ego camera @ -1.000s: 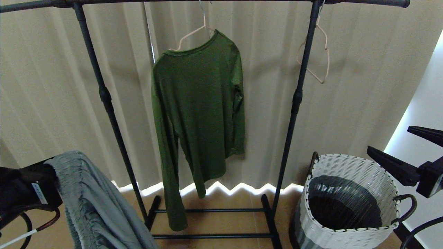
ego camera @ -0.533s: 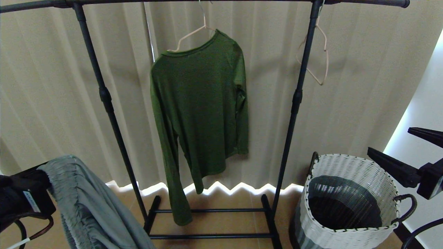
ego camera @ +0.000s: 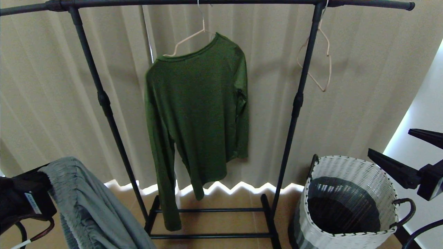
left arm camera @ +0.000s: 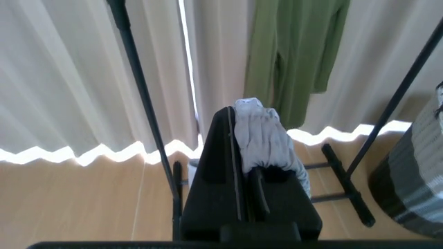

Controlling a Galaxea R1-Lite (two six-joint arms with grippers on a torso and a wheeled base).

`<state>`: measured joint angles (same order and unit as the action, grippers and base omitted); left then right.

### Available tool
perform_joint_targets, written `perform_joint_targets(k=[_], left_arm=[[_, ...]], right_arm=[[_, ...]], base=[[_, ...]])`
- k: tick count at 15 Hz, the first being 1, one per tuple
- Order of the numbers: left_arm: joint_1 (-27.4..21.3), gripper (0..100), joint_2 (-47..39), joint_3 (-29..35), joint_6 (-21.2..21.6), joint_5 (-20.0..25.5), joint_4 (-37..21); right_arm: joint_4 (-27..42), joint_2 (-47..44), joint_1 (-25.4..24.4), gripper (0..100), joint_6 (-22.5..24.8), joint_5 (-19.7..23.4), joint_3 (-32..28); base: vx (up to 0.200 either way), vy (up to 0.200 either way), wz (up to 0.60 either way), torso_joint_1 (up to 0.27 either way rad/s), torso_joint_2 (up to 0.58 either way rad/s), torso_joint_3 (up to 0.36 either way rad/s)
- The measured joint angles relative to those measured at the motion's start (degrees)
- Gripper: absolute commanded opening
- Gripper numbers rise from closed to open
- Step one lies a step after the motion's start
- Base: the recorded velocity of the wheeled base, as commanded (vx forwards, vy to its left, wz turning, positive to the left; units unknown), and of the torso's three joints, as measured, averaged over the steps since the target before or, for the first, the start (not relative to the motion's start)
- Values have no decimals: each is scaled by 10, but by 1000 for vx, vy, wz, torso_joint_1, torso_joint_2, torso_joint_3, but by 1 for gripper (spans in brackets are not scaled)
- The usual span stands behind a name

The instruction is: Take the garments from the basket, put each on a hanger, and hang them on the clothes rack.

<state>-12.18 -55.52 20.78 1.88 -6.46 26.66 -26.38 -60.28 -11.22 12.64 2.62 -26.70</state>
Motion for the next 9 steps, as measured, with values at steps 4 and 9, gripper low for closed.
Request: perform_joint_targets(k=[4, 9], left_arm=[[1, 0, 1, 0, 1, 0, 2], [1, 0, 1, -4, 4, 0, 2]], right_arm=[[-1, 1, 0, 100, 1, -1, 0], [2, 3, 0, 100, -1, -2, 1]], base=[[0, 0, 0, 127, -505, -312], [0, 0, 0, 169, -479, -306]])
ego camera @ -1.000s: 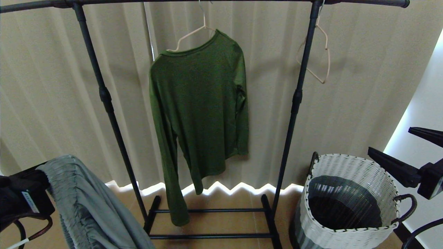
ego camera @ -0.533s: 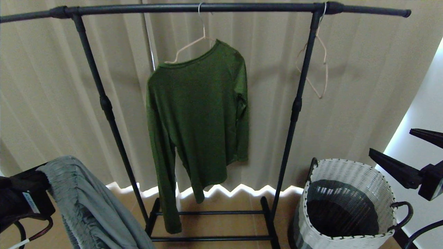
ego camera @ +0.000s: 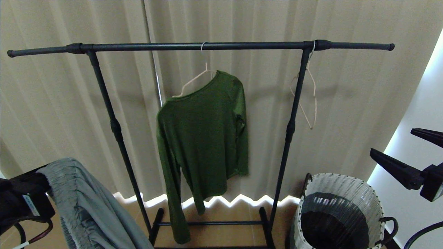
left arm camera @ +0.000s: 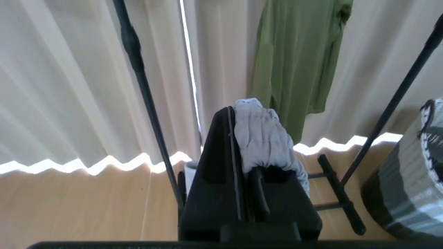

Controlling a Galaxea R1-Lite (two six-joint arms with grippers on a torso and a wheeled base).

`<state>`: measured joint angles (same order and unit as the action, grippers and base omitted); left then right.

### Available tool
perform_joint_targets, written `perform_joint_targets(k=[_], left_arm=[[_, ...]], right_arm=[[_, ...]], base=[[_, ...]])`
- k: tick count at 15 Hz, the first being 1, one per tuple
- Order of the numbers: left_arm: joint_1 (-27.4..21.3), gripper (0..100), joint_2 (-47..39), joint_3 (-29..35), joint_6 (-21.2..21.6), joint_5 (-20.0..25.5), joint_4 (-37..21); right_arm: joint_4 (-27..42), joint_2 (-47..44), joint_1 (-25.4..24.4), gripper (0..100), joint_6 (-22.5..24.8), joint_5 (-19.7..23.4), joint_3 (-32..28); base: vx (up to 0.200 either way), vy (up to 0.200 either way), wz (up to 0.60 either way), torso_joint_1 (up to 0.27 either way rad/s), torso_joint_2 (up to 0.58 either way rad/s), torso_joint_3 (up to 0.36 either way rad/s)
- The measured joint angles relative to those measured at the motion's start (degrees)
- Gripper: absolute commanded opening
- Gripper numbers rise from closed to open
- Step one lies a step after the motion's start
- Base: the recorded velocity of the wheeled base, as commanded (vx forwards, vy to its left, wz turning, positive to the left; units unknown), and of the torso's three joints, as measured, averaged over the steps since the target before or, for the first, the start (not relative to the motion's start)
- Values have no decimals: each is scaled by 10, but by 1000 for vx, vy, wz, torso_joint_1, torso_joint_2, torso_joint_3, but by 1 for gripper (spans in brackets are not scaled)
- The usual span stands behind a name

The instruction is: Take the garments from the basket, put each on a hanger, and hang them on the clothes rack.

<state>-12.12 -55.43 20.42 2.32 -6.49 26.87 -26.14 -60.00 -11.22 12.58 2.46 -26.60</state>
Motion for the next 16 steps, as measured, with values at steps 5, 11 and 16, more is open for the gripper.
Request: perform_joint_targets(k=[5, 11, 16], left_arm=[[-1, 0, 11, -12, 32, 3, 0], [-2, 0, 30, -18, 39, 4, 1], [-1, 0, 30, -13, 37, 4, 0]], right_arm=[[17, 0, 19, 100, -1, -12, -5], [66, -5, 27, 100, -12, -44, -11], [66, -5, 25, 100, -12, -45, -9]], base=[[0, 0, 0, 193, -497, -295], [0, 0, 0, 144, -332, -194], [40, 0, 0, 0, 1, 0]])
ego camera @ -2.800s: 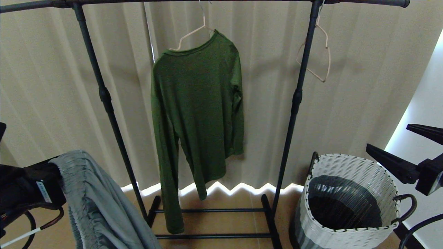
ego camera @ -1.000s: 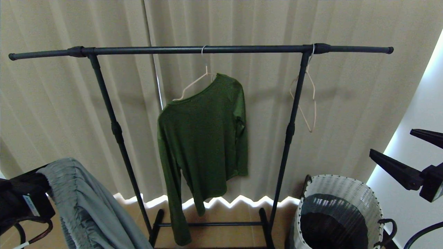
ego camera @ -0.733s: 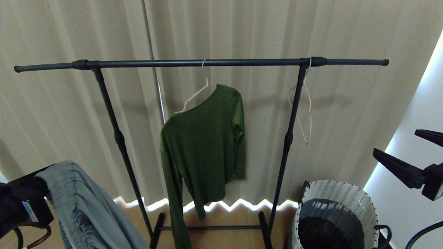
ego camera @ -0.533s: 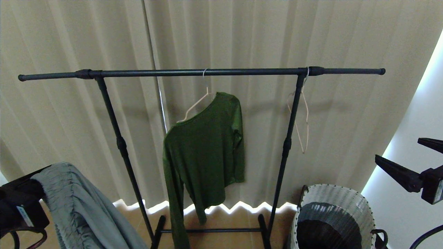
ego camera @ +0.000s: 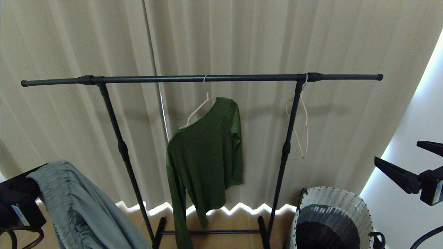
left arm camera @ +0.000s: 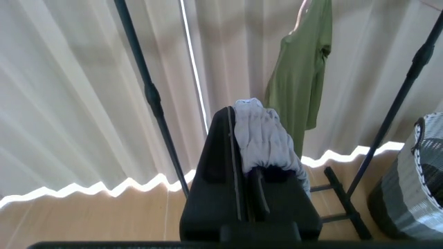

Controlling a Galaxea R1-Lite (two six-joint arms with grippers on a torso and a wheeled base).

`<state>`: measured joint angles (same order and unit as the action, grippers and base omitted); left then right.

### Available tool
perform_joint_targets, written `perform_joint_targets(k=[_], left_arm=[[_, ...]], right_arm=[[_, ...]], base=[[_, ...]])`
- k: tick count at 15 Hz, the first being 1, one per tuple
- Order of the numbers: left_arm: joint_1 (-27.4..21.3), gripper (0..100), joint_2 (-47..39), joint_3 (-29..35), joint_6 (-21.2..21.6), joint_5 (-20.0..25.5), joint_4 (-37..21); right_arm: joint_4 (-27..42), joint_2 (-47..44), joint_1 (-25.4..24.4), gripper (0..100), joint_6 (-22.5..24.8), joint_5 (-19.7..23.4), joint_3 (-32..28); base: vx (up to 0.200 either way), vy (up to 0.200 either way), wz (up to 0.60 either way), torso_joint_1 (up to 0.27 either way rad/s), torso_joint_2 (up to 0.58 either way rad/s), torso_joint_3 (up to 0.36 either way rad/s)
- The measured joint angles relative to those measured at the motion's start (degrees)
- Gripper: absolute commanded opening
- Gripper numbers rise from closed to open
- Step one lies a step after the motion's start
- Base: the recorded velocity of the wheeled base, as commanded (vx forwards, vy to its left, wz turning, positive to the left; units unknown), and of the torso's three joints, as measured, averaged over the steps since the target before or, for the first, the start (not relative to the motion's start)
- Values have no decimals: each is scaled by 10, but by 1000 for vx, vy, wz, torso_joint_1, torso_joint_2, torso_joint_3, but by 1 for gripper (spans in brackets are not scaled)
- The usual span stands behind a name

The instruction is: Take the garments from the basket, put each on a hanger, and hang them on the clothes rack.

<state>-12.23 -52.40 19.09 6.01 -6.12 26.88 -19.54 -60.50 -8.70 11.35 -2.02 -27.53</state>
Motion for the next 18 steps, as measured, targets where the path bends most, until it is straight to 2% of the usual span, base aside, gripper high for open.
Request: perform_joint_targets(k=[13, 18], left_arm=[[0, 0, -3, -4, 0, 0, 0], [0, 0, -3, -6, 2, 0, 0]], right_arm=[[0, 0, 0, 100, 1, -1, 1], [1, 0, -1, 100, 1, -1, 1]], base=[[200, 0, 0, 3, -2, 2], [0, 0, 0, 0, 0, 0]])
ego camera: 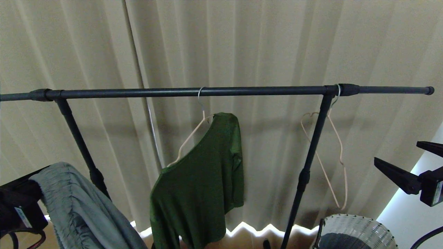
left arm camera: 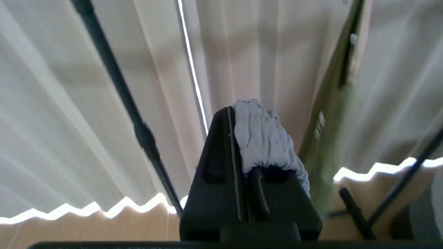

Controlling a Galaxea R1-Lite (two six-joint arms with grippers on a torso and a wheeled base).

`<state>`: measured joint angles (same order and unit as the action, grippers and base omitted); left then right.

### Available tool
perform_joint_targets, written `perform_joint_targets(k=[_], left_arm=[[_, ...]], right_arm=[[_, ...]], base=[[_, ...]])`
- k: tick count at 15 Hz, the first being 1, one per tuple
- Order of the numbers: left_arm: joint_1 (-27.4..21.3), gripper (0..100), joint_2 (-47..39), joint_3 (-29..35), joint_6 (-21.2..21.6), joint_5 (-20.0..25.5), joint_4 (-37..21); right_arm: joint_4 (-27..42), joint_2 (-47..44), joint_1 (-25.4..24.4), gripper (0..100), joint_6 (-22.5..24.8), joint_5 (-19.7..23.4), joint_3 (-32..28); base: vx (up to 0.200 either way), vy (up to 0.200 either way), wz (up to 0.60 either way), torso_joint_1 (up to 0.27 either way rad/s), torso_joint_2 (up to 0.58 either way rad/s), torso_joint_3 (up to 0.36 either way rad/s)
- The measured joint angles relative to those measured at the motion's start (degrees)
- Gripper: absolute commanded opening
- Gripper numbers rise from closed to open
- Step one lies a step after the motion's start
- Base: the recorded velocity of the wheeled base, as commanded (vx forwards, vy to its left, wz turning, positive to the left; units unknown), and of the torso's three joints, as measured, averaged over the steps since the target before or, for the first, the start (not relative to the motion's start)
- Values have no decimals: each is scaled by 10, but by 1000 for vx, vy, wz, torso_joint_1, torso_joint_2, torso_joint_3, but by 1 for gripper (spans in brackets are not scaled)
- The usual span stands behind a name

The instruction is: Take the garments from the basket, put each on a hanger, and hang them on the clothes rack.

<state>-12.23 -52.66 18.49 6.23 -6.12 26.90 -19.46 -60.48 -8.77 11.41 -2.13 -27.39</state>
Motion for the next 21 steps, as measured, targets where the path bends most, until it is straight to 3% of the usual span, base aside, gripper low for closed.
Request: perform_joint_targets(k=[6, 11, 15, 18, 21], left_arm=[[0, 0, 0, 0, 0, 0, 0], [0, 0, 0, 0, 1, 0, 0], [1, 0, -3, -4, 0, 0, 0], [0, 0, -4, -5, 0, 0, -1], [0, 0, -5, -6, 0, 0, 0]], right_arm=[[-2, -12, -4, 100, -1, 2, -7], [-2, -69, -41, 100, -5, 1, -54], [0, -163, -73, 100, -31, -54, -93], [11, -239, -88, 100, -67, -91, -141], [123, -282, -94, 100, -141, -113, -203]], base=[[0, 0, 0, 0, 0, 0], [0, 0, 0, 0, 0, 0], [0, 0, 0, 0, 0, 0], [0, 0, 0, 0, 0, 0], [0, 0, 0, 0, 0, 0]])
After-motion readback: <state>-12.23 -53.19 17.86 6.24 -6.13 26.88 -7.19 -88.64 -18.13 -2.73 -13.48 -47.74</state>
